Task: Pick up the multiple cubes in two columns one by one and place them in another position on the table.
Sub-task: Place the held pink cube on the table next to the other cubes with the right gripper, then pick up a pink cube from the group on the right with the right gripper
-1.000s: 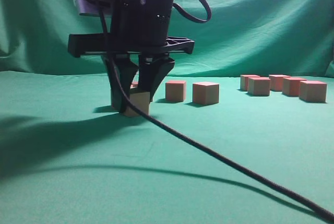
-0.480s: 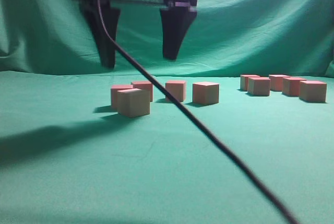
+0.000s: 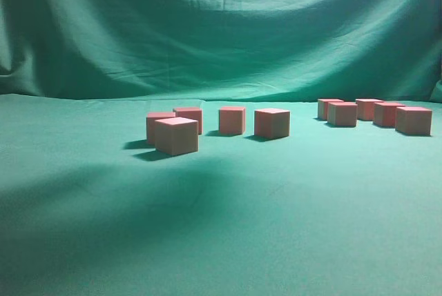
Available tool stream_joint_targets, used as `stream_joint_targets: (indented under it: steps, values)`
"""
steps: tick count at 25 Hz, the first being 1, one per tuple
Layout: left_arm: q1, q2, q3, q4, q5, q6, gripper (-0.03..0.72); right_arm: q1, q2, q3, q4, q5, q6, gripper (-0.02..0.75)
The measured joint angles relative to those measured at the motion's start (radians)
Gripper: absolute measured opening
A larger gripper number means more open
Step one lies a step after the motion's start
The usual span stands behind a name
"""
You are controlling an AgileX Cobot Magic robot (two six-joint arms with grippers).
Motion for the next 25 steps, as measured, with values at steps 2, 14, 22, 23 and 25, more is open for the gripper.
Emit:
stream_joint_targets:
  steps: [2, 14, 22, 23, 25]
  values:
    - [0.0, 0.0, 0.0, 0.0, 0.0, 0.0, 0.0, -0.089, -0.049, 0.03, 0.0, 0.001, 0.014, 0.566]
    - [0.0, 0.0, 0.0, 0.0, 0.0, 0.0, 0.0, -0.481, -0.048, 0.418, 0.132, -0.138, 0.073, 0.566]
    - [0.0, 0.0, 0.0, 0.0, 0.0, 0.0, 0.0, -0.483, 0.043, 0.451, 0.167, -0.318, 0.037, 0.566]
    - [0.0, 0.0, 0.0, 0.0, 0.0, 0.0, 0.0, -0.483, 0.059, 0.451, 0.169, -0.336, 0.035, 0.566]
    - [0.0, 0.0, 0.0, 0.0, 0.0, 0.0, 0.0, -0.483, 0.087, 0.451, 0.169, -0.366, 0.03, 0.566]
